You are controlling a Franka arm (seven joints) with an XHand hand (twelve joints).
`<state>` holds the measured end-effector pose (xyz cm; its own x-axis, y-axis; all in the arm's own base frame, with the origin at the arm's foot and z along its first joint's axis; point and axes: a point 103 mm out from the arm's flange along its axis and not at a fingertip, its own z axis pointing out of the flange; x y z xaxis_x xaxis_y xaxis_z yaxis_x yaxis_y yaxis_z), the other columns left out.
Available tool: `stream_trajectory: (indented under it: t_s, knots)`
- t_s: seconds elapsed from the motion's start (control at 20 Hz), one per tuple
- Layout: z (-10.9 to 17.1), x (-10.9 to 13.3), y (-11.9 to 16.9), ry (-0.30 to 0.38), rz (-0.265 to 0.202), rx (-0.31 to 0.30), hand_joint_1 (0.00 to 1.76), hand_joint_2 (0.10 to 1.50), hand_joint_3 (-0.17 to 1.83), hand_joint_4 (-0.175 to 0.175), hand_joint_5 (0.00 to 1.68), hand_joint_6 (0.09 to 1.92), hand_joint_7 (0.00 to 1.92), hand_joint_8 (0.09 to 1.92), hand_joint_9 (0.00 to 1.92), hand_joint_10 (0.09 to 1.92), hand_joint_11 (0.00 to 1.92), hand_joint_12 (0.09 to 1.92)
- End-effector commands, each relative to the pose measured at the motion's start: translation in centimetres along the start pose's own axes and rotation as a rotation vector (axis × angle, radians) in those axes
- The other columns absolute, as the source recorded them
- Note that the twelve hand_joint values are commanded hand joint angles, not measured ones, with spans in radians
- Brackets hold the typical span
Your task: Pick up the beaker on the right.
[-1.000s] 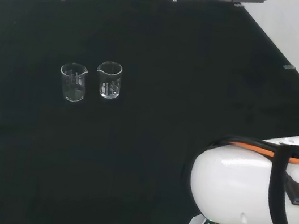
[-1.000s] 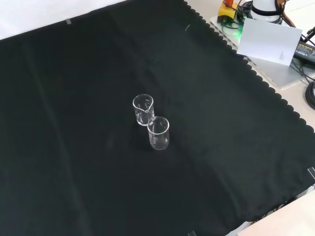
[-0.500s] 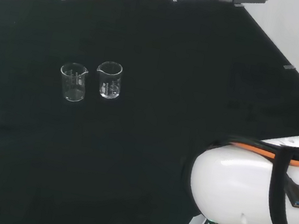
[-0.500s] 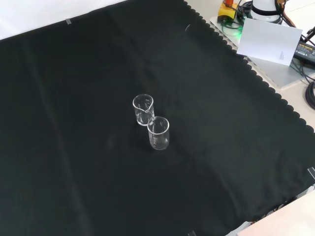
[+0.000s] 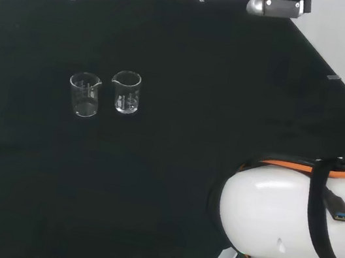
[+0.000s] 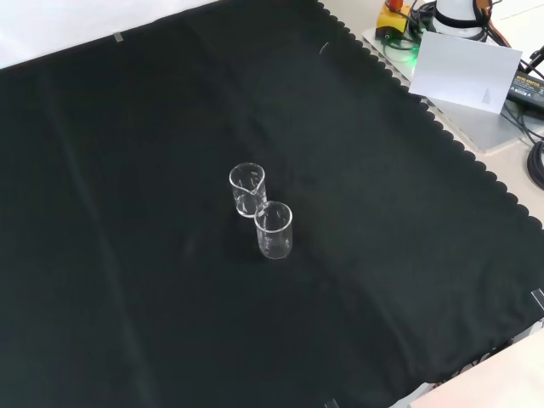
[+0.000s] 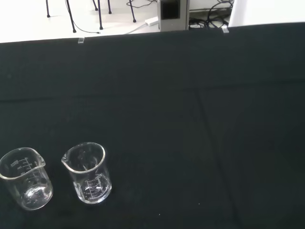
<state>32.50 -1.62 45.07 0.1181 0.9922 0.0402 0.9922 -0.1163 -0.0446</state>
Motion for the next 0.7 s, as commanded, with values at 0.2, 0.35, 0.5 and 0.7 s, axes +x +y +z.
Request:
stream_trajectory:
  t_s: [0.2,0.35,0.5,0.7]
  knots:
    - [7.0,-1.0,7.9,0.095,-0.028,-0.007,0.62,1.17,-0.17,-0.023,0.29,0.09,0.22,0.6,0.25,0.72,0.0,1.06]
    - [9.4,-0.7,10.2,0.115,-0.043,0.007,0.66,1.14,-0.17,-0.025,0.29,0.09,0.24,0.61,0.27,0.72,0.0,1.07]
    - [11.7,-0.5,11.8,0.141,-0.051,0.03,0.66,1.12,-0.17,-0.026,0.3,0.09,0.25,0.62,0.27,0.71,0.0,1.08]
    - [14.0,-0.1,13.1,0.146,-0.066,0.05,0.63,1.08,-0.17,-0.023,0.31,0.09,0.25,0.62,0.27,0.71,0.0,1.08]
